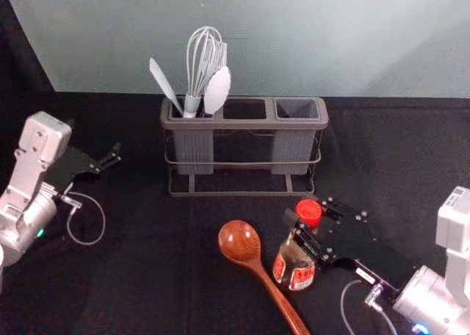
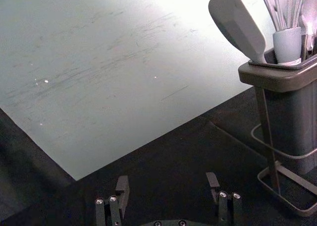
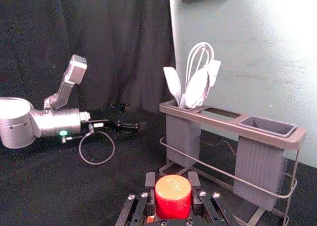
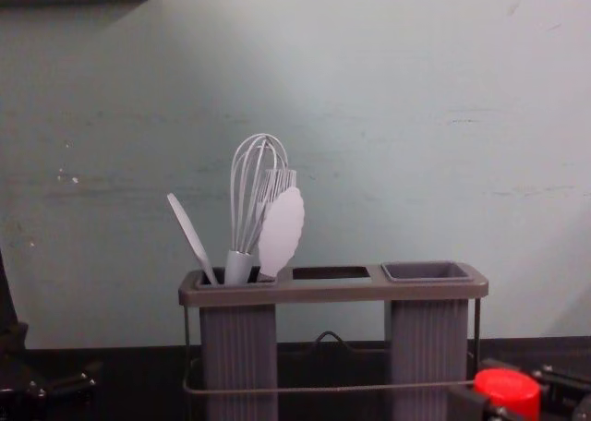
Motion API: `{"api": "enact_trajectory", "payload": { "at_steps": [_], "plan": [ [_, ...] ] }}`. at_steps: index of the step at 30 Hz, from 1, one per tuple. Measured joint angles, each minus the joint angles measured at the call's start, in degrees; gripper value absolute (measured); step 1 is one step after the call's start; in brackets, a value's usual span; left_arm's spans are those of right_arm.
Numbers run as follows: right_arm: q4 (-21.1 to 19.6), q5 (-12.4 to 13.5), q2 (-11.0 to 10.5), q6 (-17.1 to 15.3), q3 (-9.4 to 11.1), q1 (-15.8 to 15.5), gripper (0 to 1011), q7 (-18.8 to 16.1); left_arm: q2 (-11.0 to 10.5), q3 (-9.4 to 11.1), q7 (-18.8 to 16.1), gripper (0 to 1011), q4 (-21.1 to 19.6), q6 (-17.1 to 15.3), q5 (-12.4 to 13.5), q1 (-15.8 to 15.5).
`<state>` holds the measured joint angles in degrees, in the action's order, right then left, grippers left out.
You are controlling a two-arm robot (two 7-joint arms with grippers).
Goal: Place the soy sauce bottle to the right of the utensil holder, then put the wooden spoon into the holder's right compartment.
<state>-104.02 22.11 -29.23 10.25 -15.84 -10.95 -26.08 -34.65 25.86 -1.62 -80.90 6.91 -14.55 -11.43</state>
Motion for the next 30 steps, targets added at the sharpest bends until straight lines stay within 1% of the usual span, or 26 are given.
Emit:
{"api": "enact_trajectory", "payload": {
  "at_steps": [4,10,11,14,15,18,20,24,26,29,30],
  "plan": [
    [-0.8,0.0,-0.1,-0.1,0.6,-0.2,396,0.0,0.0,0.0,0.0,1011,0.0,0.0,0.0,0.0],
    [-2.5,0.2,-0.6,-0.1,2.6,-1.0,396,0.7,0.0,0.0,0.0,1011,0.0,0.0,0.0,0.0],
    [-2.7,0.4,-0.7,0.0,3.4,-1.2,396,1.0,0.0,0.0,0.0,1011,0.0,0.0,0.0,0.0],
    [-2.9,0.4,-1.0,0.0,4.4,-1.3,396,1.3,0.0,0.0,0.0,1011,0.0,0.0,0.0,0.0],
    [-2.9,0.4,-1.1,0.0,5.1,-1.3,396,1.6,0.0,0.0,0.0,1011,0.0,0.0,0.0,0.0],
    [-2.4,0.4,-1.2,0.0,6.0,-1.0,396,1.8,0.0,0.0,0.0,1011,0.0,0.0,0.0,0.0],
    [-1.2,0.5,-1.0,-0.1,7.1,-0.1,396,2.1,0.0,0.0,0.0,1011,0.0,0.0,0.0,0.0],
    [0.7,0.5,-0.5,-0.2,8.1,1.7,396,2.5,0.0,0.0,0.0,1011,0.0,0.0,0.0,0.0],
    [1.6,0.5,-0.2,-0.3,8.4,2.5,396,2.6,0.0,0.0,0.0,1011,0.0,0.0,0.0,0.0],
    [3.5,0.4,0.4,-0.3,8.6,4.3,396,2.9,0.0,0.0,0.0,1011,0.0,0.0,0.0,0.0],
    [4.6,0.0,0.8,-0.3,8.6,5.3,396,3.0,0.0,0.0,0.0,1011,0.0,0.0,0.0,0.0]
  ]
}}
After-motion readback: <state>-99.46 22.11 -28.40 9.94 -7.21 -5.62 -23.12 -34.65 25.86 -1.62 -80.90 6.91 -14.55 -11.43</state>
